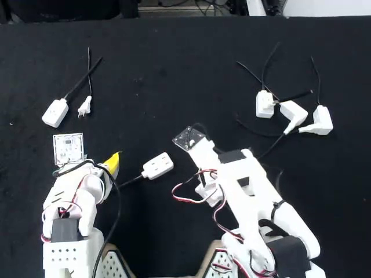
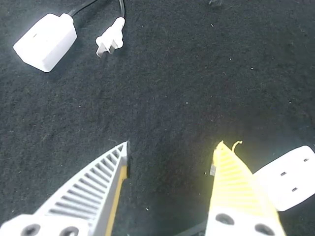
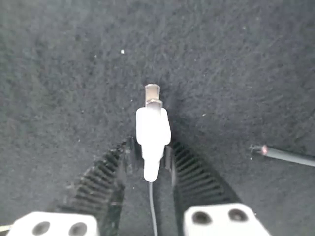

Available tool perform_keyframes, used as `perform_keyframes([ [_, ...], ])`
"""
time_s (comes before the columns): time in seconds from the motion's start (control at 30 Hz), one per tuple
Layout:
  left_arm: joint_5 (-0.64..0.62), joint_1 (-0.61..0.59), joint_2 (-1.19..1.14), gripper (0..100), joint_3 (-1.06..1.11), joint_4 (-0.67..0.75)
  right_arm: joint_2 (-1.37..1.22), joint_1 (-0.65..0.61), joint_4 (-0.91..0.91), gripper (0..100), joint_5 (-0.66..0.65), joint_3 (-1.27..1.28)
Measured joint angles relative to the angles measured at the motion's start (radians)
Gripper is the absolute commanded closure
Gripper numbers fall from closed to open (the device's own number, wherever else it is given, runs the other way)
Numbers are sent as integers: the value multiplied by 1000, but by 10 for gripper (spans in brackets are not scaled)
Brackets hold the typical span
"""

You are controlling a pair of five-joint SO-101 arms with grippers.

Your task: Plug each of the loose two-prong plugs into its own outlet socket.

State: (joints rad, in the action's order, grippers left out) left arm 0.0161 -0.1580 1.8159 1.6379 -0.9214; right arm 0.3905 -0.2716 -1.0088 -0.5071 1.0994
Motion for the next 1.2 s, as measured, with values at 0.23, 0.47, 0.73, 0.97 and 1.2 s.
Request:
perform_keyframes([
  [0.23, 0, 0, 0, 729, 0, 0, 0, 5, 5, 931, -6, 2],
  [0.47, 0, 0, 0, 729, 0, 0, -2, 5, -2, 931, 3, -14],
  [0.73, 0, 0, 0, 729, 0, 0, -2, 5, 21, 930, 25, -14],
  [0.97, 0, 0, 0, 729, 0, 0, -2, 5, 21, 871, 44, -14],
  [1.2, 0, 0, 0, 729, 0, 0, -2, 5, 21, 892, 55, -32],
])
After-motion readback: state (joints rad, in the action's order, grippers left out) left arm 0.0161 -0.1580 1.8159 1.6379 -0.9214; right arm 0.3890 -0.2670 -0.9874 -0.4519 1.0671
